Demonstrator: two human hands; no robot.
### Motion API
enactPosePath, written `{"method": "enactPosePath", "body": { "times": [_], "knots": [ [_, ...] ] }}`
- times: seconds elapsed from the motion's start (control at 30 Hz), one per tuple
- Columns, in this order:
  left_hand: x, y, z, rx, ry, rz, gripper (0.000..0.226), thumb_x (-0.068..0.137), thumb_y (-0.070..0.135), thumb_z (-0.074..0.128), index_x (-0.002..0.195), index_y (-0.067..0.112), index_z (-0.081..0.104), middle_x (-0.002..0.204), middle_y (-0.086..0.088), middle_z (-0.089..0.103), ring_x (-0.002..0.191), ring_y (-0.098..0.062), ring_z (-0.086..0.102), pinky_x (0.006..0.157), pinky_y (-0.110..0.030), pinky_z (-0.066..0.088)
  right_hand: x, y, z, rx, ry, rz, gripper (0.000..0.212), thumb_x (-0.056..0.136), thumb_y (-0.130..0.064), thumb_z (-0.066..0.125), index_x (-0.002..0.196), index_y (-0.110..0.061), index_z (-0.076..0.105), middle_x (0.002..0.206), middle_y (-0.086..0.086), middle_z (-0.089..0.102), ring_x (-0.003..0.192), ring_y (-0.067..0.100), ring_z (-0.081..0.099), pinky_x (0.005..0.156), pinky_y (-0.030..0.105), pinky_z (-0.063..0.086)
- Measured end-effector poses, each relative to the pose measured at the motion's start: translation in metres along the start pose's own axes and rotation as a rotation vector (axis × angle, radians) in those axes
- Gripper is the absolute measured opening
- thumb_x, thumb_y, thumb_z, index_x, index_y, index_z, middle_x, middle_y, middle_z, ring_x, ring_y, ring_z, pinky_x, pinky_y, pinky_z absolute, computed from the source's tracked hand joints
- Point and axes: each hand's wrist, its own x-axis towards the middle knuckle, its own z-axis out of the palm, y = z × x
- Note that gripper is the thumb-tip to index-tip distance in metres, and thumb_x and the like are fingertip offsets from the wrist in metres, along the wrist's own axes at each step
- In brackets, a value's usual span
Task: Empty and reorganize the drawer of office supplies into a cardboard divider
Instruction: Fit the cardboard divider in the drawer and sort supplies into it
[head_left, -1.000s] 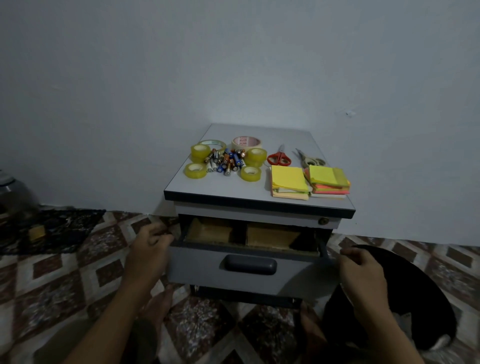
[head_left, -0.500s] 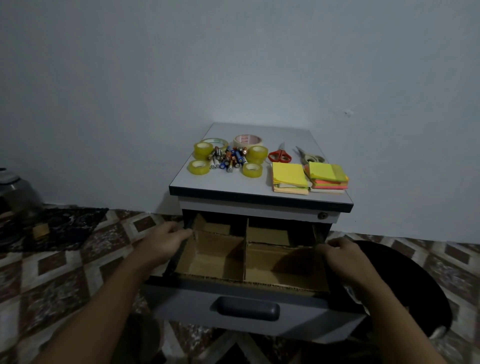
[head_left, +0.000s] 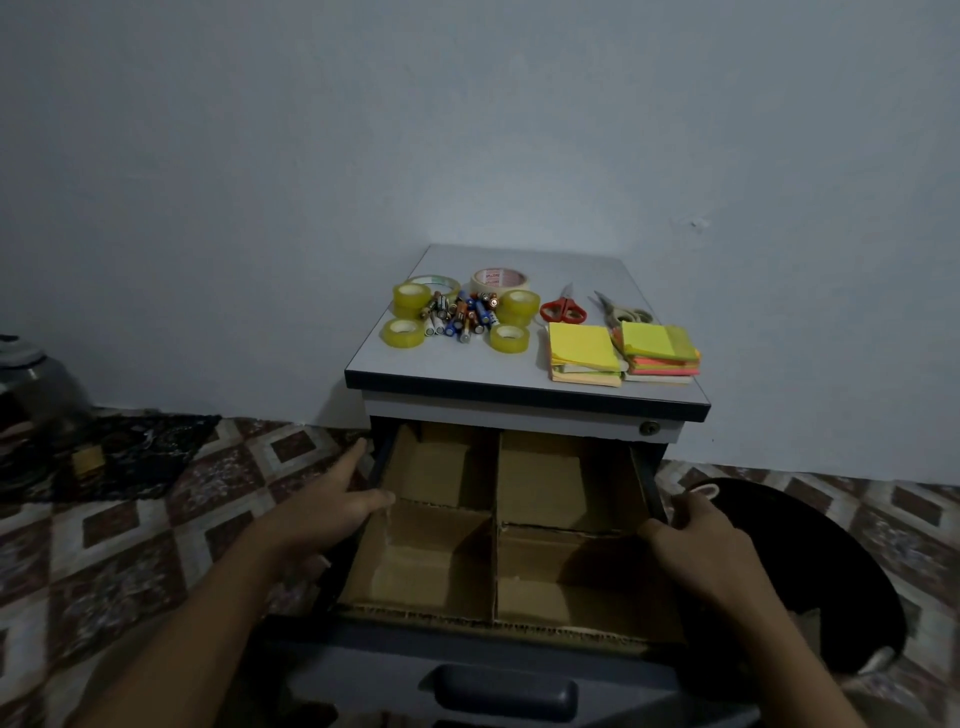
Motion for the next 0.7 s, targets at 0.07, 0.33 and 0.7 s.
{"method": "enactPosePath", "body": {
  "times": [0.07, 0.33, 0.7],
  "knots": [
    [-0.007, -0.001, 0.000, 0.033, -0.043, -0.024, 0.094, 0.090, 0.050, 0.065, 0.157, 0.042, 0.001, 0.165, 0.001, 0.014, 0.149, -0.024, 0.024, 0.120, -0.041, 0.025, -0.005, 0.004, 0.000, -0.022, 0.004, 0.000, 0.057, 0.088, -0.039, 0.063, 0.140, -0.021, 0.045, 0.129, 0.013, 0.059, 0.109, 0.032, 0.059, 0.094, 0.045, 0.051],
    [-0.022, 0.004, 0.005, 0.165, -0.143, -0.009, 0.088, 0.099, 0.034, 0.058, 0.156, 0.040, -0.009, 0.164, 0.003, 0.016, 0.146, -0.018, 0.027, 0.093, -0.018, 0.029, -0.019, 0.008, -0.001, -0.092, 0.015, -0.008, 0.056, 0.091, -0.040, 0.060, 0.143, -0.029, 0.041, 0.127, 0.009, 0.061, 0.097, 0.025, 0.061, 0.089, 0.037, 0.052],
    [-0.030, -0.003, 0.005, 0.179, -0.200, 0.012, 0.095, 0.092, 0.044, 0.065, 0.148, 0.055, -0.011, 0.166, 0.008, 0.000, 0.150, -0.018, 0.018, 0.109, -0.024, 0.026, -0.027, 0.009, -0.004, -0.209, 0.043, -0.032, 0.046, 0.091, -0.040, 0.060, 0.134, -0.032, 0.047, 0.098, -0.004, 0.055, 0.085, 0.016, 0.057, 0.078, 0.031, 0.051]
  ]
}}
